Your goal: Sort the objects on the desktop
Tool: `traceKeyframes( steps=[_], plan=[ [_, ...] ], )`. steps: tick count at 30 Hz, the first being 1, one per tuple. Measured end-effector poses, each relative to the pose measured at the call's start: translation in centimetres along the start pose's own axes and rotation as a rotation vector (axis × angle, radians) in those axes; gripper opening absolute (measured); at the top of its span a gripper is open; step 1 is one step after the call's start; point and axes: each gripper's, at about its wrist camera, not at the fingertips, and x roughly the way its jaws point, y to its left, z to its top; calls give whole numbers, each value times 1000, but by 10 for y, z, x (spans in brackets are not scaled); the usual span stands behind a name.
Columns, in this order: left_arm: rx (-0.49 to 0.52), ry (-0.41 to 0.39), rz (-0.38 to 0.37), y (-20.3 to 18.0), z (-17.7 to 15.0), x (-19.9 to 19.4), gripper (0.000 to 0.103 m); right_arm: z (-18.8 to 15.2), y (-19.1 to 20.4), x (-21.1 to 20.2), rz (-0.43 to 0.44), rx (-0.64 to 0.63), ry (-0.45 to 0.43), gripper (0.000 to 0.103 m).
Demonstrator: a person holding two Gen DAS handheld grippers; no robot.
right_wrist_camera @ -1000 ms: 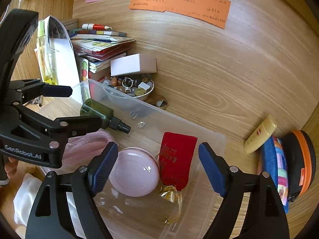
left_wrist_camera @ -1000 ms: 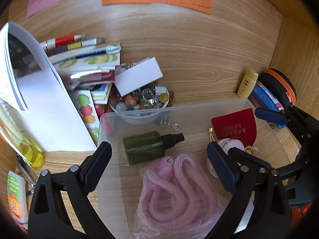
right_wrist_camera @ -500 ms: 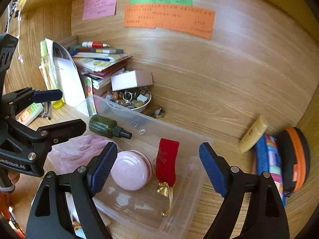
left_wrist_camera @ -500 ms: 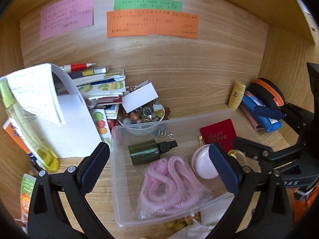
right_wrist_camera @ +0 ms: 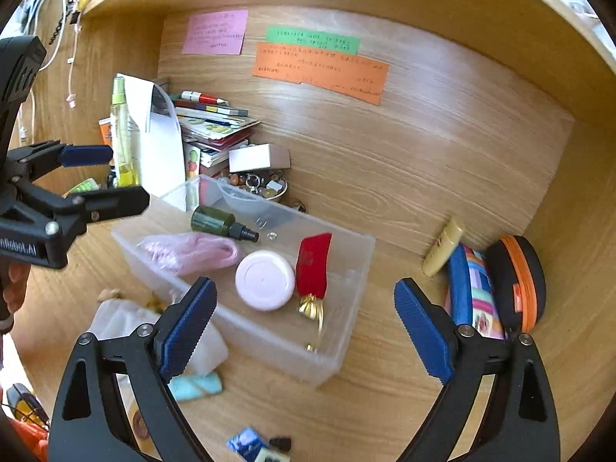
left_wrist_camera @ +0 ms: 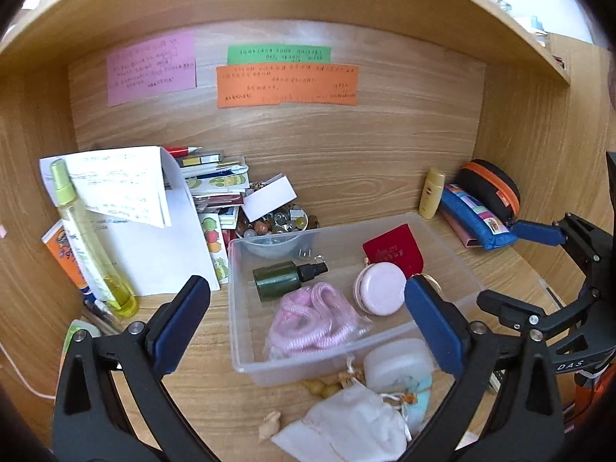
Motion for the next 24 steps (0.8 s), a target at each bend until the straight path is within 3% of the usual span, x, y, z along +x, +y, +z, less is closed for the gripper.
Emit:
traceKeyframes(
  steps=[7,18,24],
  plan=[
    [-9,10,16,1,-19,-15,102,-26,5,-19,4,11,12,93],
    [-69,135,36,19,-69,-3,102,-79,5,-7,24,93,139,93],
    [-82,194,25,21,-93,-2,102,-100,2,-7,52,147,167,93]
  ],
)
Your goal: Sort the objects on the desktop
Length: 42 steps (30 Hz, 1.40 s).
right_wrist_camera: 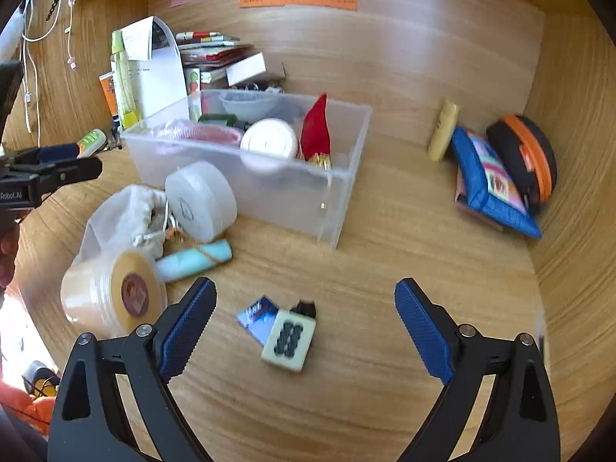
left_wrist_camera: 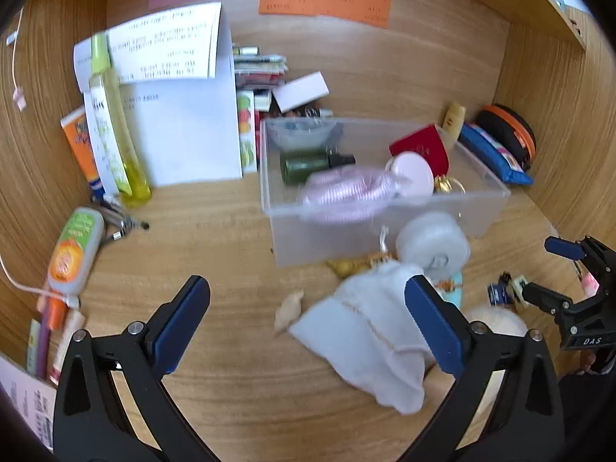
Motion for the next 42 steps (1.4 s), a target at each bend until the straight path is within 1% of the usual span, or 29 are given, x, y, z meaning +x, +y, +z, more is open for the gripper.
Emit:
traceKeyframes(
  steps=[5,10,12,13,14,20,22,26,27,30,32,42],
  plan=[
    [34,34,-33,-13,-10,8,102,-10,-1,3,19,16,9,93],
    [44,77,-59,-24,-18,18,102,-16,-1,10,64,27,28,91],
    [53,95,-71,-28,-20,22,102,-17,1,13,76,23,36,84],
    [57,103,-75,-31,-20,24,103,-18,1,15,81,21,44,75],
    [57,103,-76,-32,-20,26,102,-18,1,18,88,20,53,70],
    [50,128,-144,-39,-18,33,103,-20,-1,26,118,32,75,51],
    [47,147,-131,-39,-18,39,103,-21,-4,27,122,40,77,50],
    [-11,190,-157,-29,-18,49,103,-22,-8,26,132,50,73,46],
    [-12,191,-169,-28,-18,49,103,-22,-9,26,136,52,72,46],
    [-11,192,-164,-29,-17,49,103,-22,-12,26,145,56,68,42],
    [-21,197,-161,-29,-17,51,103,-22,-13,25,154,55,68,37],
    [-30,195,-139,-29,-13,52,103,-25,-19,20,159,82,65,35]
  ],
)
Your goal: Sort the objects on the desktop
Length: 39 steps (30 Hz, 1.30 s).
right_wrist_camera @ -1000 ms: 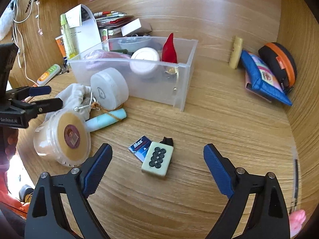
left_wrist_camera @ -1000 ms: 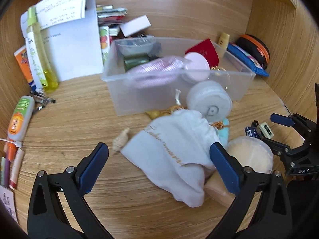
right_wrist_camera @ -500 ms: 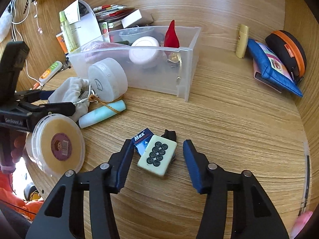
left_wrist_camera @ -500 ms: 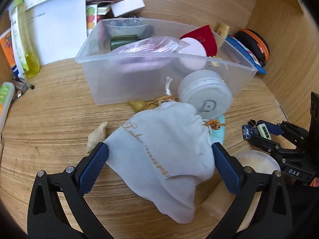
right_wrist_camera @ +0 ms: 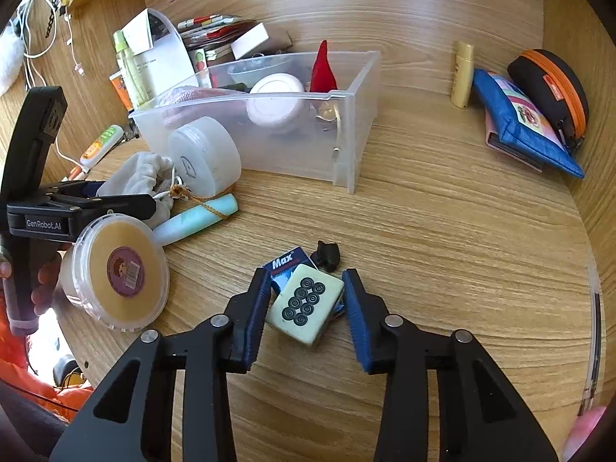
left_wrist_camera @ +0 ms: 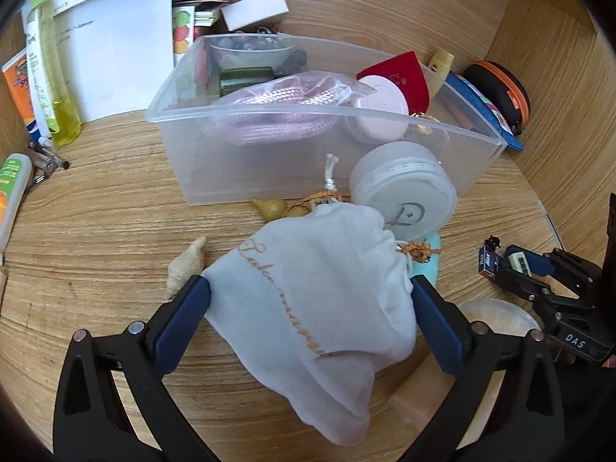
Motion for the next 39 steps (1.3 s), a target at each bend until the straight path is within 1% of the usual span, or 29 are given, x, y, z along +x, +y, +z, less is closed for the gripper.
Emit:
traceKeyframes(
  steps=[2,3,4,6,8,10,12,14,18,21,27,29,31,34,36,39],
  plan=[
    [-4,-4,8,2,-2,-2,101,-1,0,-3,2,2,-5,35],
    [-9,-6,8,4,-3,-3,94,-2,-1,-4,2,4,-8,35],
    [-16,-14,18,5,-3,-5,84,-2,-1,-5,4,5,-12,35],
    [-26,-29,23,5,-4,-9,78,-1,-2,-8,8,9,-20,35],
    [-30,-38,25,4,-4,-10,75,0,-3,-11,13,15,-33,35],
    [-31,-48,10,2,-4,-13,62,2,-4,-16,16,18,-49,35],
    [-10,-48,2,-1,-3,-16,57,5,-4,-20,16,17,-66,35],
    [6,-54,9,-4,-3,-17,56,7,-4,-24,18,15,-80,35],
    [-13,-47,-23,2,-2,-23,53,11,-2,-28,17,5,-94,35],
    [-8,-33,-24,7,-6,-28,53,12,1,-27,22,-2,-92,35],
    [30,-13,37,15,-19,-39,53,11,4,-20,37,-20,-79,35],
    [33,-15,70,19,-21,-42,58,12,6,-18,42,-23,-76,35],
    [26,-17,105,24,-22,-44,74,12,6,-17,46,-27,-73,35],
    [12,-11,128,31,-23,-42,86,12,7,-16,45,-34,-69,35],
    [-4,-4,137,34,-23,-39,92,12,6,-15,44,-34,-66,35],
    [-24,14,112,35,-20,-31,93,13,6,-15,44,-33,-65,35]
  ],
)
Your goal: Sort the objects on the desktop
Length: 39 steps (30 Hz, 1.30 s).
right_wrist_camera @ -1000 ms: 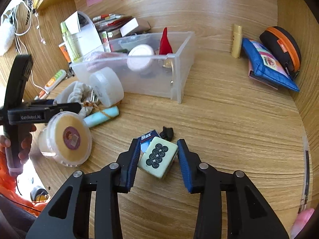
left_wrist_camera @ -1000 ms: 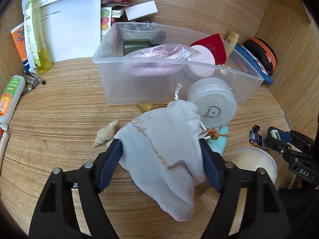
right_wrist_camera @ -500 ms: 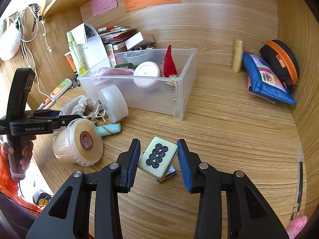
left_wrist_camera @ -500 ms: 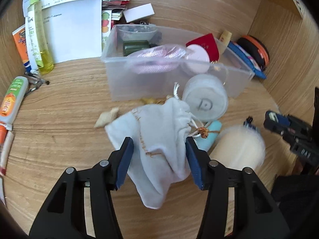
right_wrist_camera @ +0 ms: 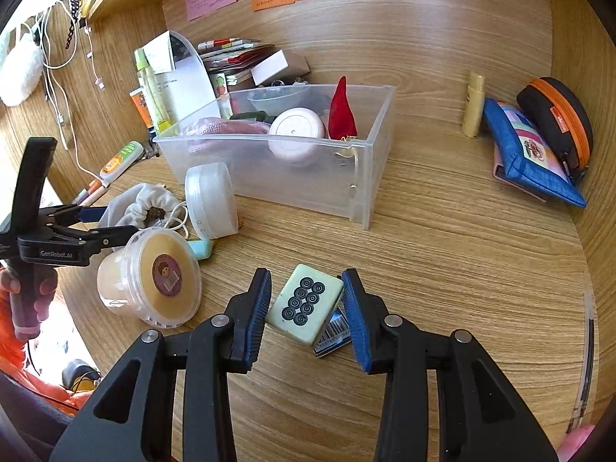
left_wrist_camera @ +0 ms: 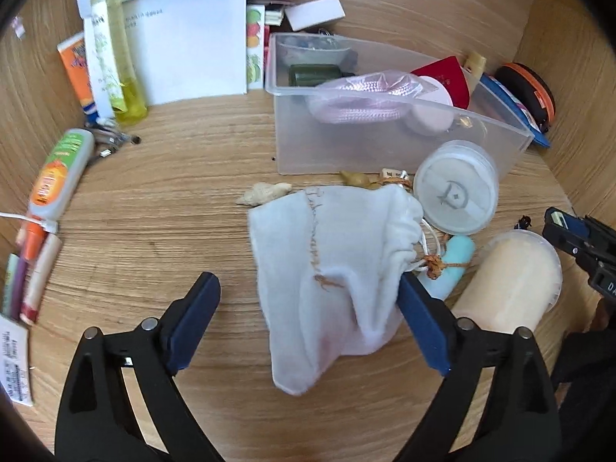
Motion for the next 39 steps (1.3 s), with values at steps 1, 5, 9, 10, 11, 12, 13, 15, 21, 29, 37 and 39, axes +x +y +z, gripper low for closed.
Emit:
traceKeyframes(
  steps=[1,5,9,10,11,12,13,15,21,29,37,39],
  plan=[
    [-2,5,-8,0,1,3,94,0,0,0,1,1,0,35],
    [10,6,-21,-4,5,11,96,-1,-1,0,0,4,0,35],
    [38,-19,-27,-13,7,14,92,1,-3,0,4,14,-1,35],
    [49,-28,-26,-16,6,14,87,2,-4,1,6,15,-3,35],
    [52,-38,-21,-18,6,14,84,3,-4,1,6,16,-5,35],
    [53,-48,-23,-19,6,12,76,4,-4,1,2,19,-7,35],
    [51,-55,-29,-20,6,11,72,6,-4,1,4,20,-10,35],
    [39,-76,-34,-20,6,8,65,8,-4,0,9,21,-20,35],
    [-5,-126,-72,-15,8,-5,50,18,0,-5,9,18,-50,35],
    [-30,-170,-116,-10,13,-20,34,34,9,-10,12,-1,-93,35],
    [-44,-205,-141,1,19,-35,15,48,20,-10,26,-17,-122,35],
    [-51,-220,-162,5,20,-43,15,50,23,-10,29,-21,-125,35]
  ],
)
